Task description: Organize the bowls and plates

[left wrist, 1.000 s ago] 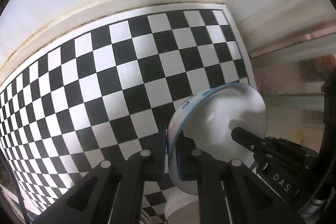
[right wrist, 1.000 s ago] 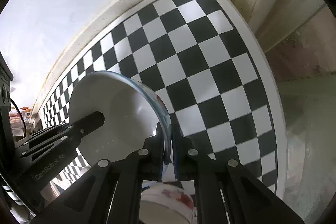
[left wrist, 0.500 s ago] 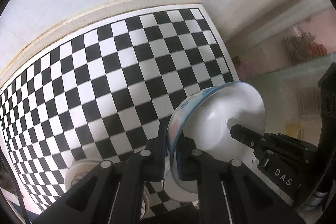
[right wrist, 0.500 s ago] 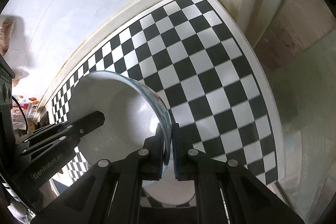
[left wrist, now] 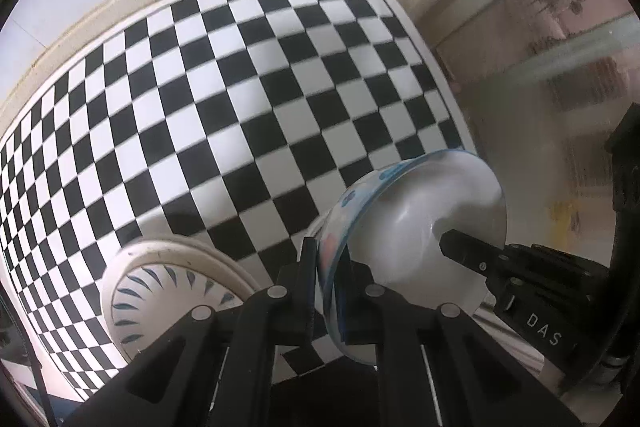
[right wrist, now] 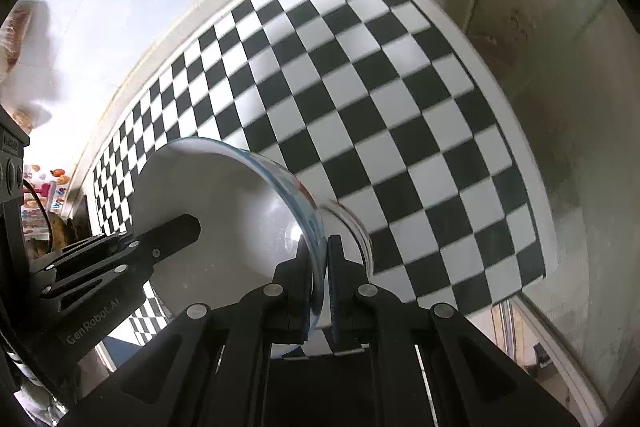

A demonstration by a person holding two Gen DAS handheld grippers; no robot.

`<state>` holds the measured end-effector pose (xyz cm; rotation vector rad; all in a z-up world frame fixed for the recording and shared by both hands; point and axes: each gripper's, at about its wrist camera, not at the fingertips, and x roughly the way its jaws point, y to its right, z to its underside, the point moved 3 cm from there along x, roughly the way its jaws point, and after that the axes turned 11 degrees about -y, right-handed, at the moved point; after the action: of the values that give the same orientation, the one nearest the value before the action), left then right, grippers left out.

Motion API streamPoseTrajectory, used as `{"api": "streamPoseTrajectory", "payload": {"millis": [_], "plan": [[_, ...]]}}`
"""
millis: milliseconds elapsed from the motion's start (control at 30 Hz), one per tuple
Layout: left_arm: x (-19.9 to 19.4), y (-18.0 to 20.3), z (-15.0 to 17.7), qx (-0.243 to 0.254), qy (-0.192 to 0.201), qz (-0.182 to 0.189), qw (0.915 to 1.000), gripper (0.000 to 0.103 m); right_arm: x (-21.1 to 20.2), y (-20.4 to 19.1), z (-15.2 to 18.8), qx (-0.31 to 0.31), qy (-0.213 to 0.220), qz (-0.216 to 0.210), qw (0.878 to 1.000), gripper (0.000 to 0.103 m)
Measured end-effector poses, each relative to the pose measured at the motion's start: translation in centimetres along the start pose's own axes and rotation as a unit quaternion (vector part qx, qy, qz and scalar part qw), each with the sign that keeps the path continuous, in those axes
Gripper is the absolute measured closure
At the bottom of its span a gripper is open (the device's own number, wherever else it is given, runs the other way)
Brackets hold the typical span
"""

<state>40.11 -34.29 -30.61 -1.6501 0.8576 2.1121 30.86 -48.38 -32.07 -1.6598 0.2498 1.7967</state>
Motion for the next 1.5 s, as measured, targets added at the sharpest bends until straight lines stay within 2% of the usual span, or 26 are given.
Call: {"api": "streamPoseTrajectory", "payload": {"millis": [300, 600, 900, 1200, 1300, 1500], "plan": [[4.1, -0.3, 0.6, 0.006, -0.042, -0.017, 0.999, 0.097, 3.6, 1.1, 1.1, 0.011, -0.029, 0.015, 0.999, 0.095], [5.9, -0.4, 0.4, 0.01, -0.059, -0.029, 0.9978, 0.097, 5.4, 1.1, 1.4, 0.008, -0.047, 0.037, 0.998, 0.095], [6.2, -0.6, 0.8, 0.005, -0.053, -0.039, 0.9978, 0.097, 5.6, 1.6, 0.9, 0.024, -0.064, 0.017, 0.998, 0.089], [5.5, -0.3, 1.5, 0.01, -0.049, -0.045, 0.9977, 0.097, 4.7, 2.0, 1.2, 0.031, -0.068, 0.02, 0.997, 0.088], [5.4, 0.0, 1.5, 0.01, -0.046, -0.048, 0.9978, 0.097, 4.7, 2.5, 1.4, 0.035, -0.071, 0.009, 0.997, 0.088], [5.4, 0.2, 1.7, 0.01, -0.043, -0.053, 0.9976, 0.097, 4.9, 2.3, 1.6, 0.026, -0.06, 0.023, 0.998, 0.089]]}}
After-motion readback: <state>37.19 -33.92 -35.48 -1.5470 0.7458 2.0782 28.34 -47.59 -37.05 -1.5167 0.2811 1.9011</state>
